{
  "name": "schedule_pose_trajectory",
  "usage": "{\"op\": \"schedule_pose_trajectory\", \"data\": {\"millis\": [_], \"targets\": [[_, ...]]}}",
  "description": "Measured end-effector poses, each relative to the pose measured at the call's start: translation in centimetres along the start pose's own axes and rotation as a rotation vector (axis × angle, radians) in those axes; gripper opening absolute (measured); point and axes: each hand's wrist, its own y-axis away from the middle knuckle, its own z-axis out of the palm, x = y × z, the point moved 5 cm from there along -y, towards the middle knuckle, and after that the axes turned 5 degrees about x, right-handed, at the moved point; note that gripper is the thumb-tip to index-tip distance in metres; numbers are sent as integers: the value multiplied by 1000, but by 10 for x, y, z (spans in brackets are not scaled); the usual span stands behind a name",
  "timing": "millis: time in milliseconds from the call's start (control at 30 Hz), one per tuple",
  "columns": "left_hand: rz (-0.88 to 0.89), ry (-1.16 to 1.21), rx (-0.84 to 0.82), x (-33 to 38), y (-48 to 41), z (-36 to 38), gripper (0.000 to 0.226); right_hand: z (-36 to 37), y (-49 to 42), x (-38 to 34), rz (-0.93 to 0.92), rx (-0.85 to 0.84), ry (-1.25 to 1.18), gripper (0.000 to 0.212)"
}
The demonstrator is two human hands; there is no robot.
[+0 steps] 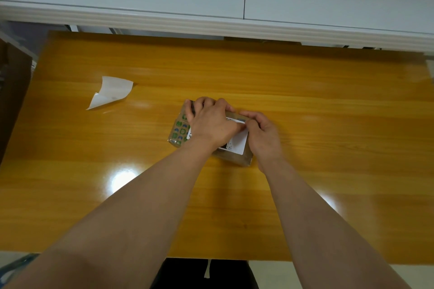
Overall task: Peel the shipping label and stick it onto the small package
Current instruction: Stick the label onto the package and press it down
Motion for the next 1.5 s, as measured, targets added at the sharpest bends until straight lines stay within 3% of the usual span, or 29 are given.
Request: {"op": "schedule_pose_trajectory", "data": {"millis": [100,200,400,467,567,767,900,1233,1500], "targets": [[-57,23,7,-2,1,-2,50,-5,1,0,-15,-17,17,27],[-215,1,39,-8,3,-8,52,-13,4,1,-1,-3,24,39],[-380,-79,13,-19,9,-18,75,-18,9,-4,-24,-51,95,38],[-412,-33,-9,-24,12,-16,83,-15,10,-3,-7,-67,107,36],[-463,119,-42,-30,18,-12,92,-8,13,-1,-11,-71,140,49],[-320,478,-197,-25,24,-3,71,-2,16,0,-59,-161,254,74],[-114,582,-403,-21,28,3,83,-2,16,1,-82,-223,299,83],[-160,772,-382,-26,33,6,67,-2,14,3,-117,-178,240,59],[-225,924,-253,-20,28,13,38,2,12,3,-162,-59,174,33]]}}
